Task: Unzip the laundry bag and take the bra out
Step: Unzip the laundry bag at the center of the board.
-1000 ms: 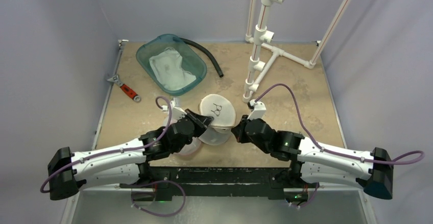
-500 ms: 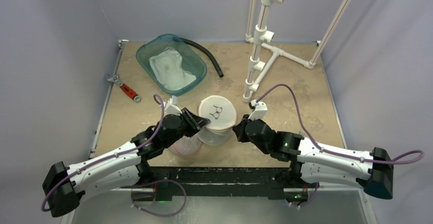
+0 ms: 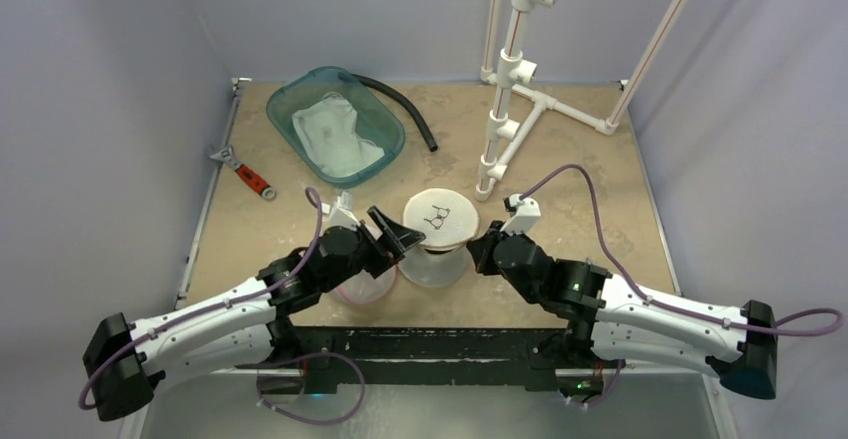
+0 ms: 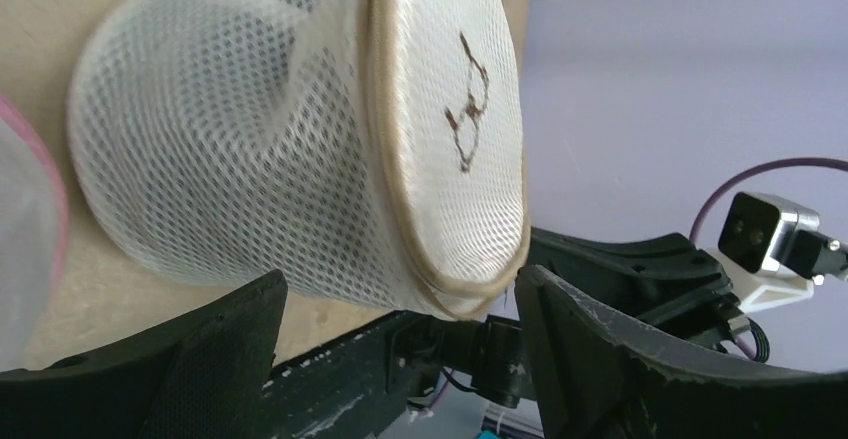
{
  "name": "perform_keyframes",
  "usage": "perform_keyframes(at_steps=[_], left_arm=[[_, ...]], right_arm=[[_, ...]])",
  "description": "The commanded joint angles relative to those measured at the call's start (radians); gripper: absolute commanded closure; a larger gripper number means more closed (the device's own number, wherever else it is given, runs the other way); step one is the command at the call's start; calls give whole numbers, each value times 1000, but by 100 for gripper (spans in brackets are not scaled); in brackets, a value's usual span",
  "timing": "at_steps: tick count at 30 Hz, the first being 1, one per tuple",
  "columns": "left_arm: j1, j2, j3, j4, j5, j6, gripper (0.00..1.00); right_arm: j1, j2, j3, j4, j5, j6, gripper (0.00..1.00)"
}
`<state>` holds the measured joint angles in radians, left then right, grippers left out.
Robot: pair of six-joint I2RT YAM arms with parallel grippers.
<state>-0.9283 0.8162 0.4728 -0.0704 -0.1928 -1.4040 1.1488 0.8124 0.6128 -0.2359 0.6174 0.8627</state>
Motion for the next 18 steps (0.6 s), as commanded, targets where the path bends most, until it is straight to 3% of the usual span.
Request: perform_keyframes(at_steps=[1,4,11,18], left_arm=[[-153,29,57,45,-130,-143,17],[-247,113,106,56,-229,-224,17],[-308,288,191,100,-385,-347,23],[-310,400,241,137,-433,-372,47]], right_arm=[[-2,16,-6,29,26,-9,100],[-2,23,-9,37,27,-10,100],[-2,19,-14,44,15,-14,100],[-2,-6,-31,40,4,-19,100]])
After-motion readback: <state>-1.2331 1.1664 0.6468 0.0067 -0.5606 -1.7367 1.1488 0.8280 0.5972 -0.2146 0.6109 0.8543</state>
